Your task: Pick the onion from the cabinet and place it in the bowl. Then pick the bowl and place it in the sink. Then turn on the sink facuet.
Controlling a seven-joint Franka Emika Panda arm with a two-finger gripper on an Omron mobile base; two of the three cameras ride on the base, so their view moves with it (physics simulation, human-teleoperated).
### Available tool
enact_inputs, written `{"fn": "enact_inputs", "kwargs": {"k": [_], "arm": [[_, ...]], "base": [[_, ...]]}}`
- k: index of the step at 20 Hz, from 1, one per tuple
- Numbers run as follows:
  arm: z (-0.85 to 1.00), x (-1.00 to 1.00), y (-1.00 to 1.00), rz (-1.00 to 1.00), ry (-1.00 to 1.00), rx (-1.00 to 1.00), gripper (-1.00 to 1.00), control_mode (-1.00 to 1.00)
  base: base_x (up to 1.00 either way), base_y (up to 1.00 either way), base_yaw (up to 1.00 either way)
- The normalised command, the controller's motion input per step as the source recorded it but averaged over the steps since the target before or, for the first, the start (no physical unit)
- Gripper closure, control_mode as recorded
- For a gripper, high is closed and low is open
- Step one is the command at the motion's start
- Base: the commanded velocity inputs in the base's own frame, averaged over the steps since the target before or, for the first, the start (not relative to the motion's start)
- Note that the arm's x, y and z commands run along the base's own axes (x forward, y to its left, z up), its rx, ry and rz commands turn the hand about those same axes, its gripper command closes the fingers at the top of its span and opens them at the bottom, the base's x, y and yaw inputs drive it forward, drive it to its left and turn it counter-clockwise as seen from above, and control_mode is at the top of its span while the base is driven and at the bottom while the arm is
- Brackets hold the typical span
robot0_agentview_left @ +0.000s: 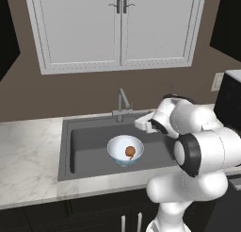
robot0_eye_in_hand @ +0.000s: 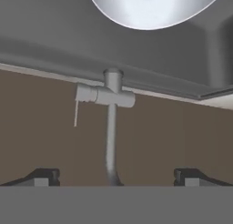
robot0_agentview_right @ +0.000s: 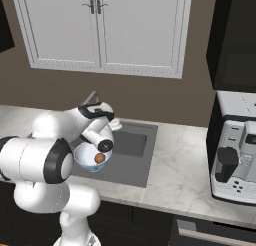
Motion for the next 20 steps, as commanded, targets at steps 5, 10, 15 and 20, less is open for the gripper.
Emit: {"fn": "enact_inputs", "kwargs": {"k": [5,10,15,20], "arm": [[0.00,0.25,-0.01,0.00,0.00,0.13,-1.00,-1.00],[0.09,0.19,-0.04,0.00,0.00,0.16,-1.00,-1.00],[0.39,0.04,-0.07,0.00,0.00,0.20,-1.00,-1.00],[0.16,0.23,-0.01,0.00,0.01,0.14,-1.00,-1.00]], "base": [[0.00,0.00,0.00],[0.00,0.00,0.00],[0.00,0.00,0.00],[0.00,0.00,0.00]]}}
